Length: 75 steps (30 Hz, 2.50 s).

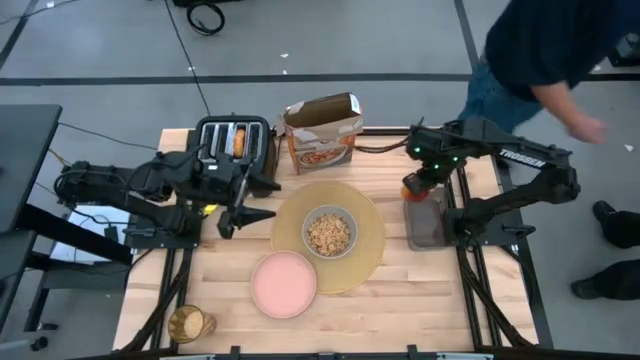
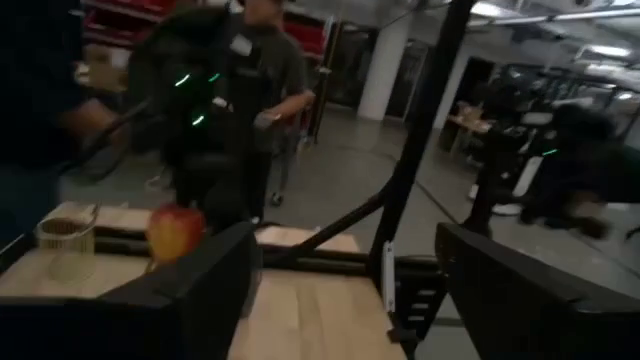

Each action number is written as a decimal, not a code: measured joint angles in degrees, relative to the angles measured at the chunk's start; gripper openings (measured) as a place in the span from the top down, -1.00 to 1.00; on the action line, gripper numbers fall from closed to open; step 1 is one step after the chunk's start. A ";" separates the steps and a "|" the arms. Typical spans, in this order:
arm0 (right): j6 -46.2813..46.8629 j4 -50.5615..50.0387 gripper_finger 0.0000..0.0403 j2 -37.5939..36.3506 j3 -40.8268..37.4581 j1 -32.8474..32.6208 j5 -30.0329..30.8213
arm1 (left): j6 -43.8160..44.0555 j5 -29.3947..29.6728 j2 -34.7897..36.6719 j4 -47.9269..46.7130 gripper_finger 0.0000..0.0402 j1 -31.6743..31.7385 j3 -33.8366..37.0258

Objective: Arrange a breakfast setting
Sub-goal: Put the apple on the brown table mat to the top left of the gray bowl

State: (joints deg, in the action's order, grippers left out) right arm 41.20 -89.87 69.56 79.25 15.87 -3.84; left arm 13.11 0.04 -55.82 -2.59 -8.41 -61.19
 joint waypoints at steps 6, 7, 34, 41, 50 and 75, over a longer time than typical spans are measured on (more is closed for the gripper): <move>3.37 0.12 0.92 11.92 13.83 -11.57 2.79 | -0.20 -0.19 3.94 -4.12 -0.64 0.02 0.00; 3.62 0.18 0.92 14.28 16.20 -13.40 2.96 | 0.02 -0.16 5.00 -5.80 -0.63 -0.21 0.00; -8.66 25.16 0.92 56.25 53.63 -32.96 3.61 | 8.79 7.88 22.38 -32.22 -0.58 -0.50 -0.04; -16.38 24.26 0.92 56.48 53.72 -24.97 5.93 | 13.43 7.94 21.72 -33.77 -0.58 -0.50 -0.02; -33.31 24.25 0.92 56.92 53.41 -12.89 6.87 | 16.51 10.54 21.30 -34.11 -0.58 -0.50 -0.04; -37.29 25.79 0.92 66.31 50.82 -8.67 10.19 | 19.30 16.28 19.82 -35.55 -0.58 -0.43 -0.03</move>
State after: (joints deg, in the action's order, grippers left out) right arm 3.91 -64.08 135.87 130.07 7.21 6.35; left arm 32.40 16.32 -36.00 -38.14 -8.84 -61.22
